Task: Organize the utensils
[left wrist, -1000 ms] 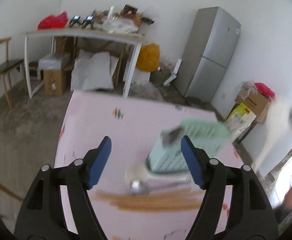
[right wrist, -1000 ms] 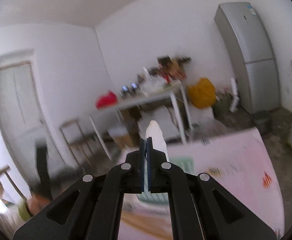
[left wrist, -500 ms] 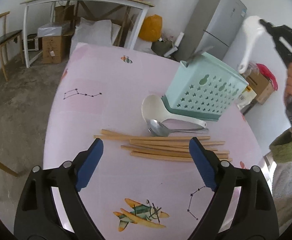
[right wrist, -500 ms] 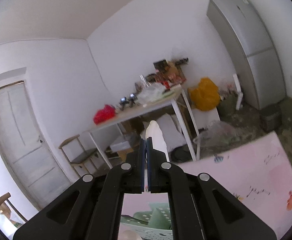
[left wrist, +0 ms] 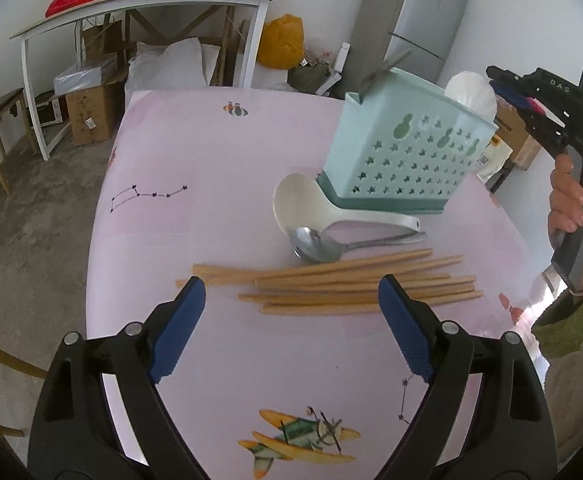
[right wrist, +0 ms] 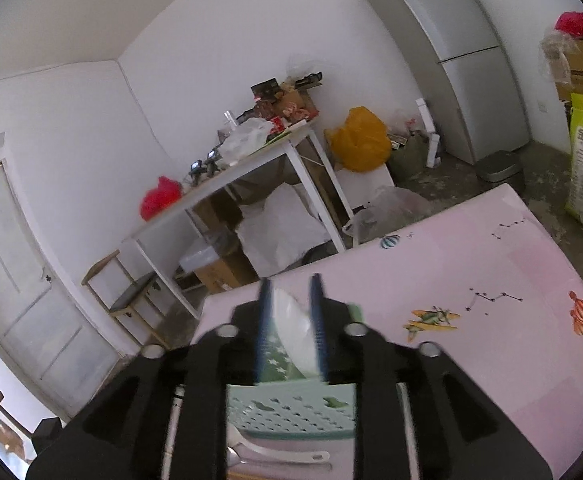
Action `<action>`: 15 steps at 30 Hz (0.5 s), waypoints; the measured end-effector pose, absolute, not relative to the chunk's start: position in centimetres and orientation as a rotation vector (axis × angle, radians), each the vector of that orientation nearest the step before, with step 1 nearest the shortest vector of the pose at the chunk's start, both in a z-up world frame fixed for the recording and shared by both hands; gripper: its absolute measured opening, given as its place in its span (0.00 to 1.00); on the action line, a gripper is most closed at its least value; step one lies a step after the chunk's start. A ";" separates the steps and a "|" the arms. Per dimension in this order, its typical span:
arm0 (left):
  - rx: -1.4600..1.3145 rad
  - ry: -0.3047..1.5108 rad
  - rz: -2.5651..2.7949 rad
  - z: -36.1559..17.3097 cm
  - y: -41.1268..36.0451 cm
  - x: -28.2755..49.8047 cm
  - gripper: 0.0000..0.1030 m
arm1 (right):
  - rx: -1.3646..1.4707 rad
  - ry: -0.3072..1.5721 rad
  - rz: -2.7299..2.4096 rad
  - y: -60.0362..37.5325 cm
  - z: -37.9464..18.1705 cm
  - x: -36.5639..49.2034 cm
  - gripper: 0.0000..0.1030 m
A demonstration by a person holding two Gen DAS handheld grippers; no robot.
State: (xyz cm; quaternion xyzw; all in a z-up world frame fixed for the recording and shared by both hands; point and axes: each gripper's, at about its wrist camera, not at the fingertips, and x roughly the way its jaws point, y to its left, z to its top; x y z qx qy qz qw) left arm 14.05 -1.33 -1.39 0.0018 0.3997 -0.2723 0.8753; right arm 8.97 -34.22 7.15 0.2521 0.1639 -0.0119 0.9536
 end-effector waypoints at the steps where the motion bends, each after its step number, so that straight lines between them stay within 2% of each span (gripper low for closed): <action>1: 0.016 0.829 -0.558 -1.5 -1.5 13.7 0.82 | 0.504 0.329 -0.034 -34.4 7.1 8.5 0.30; 6: 0.055 0.822 -0.507 -1.0 -2.1 12.2 0.83 | 0.456 0.316 -0.045 -35.1 7.8 5.5 0.36; 11: 0.019 0.866 -0.481 -0.2 -2.3 11.6 0.86 | 0.369 0.336 0.002 -34.0 8.1 2.6 0.53; 15: -0.016 0.826 -0.431 1.3 -2.3 10.3 0.91 | 0.255 0.466 0.041 -30.9 6.9 1.4 0.62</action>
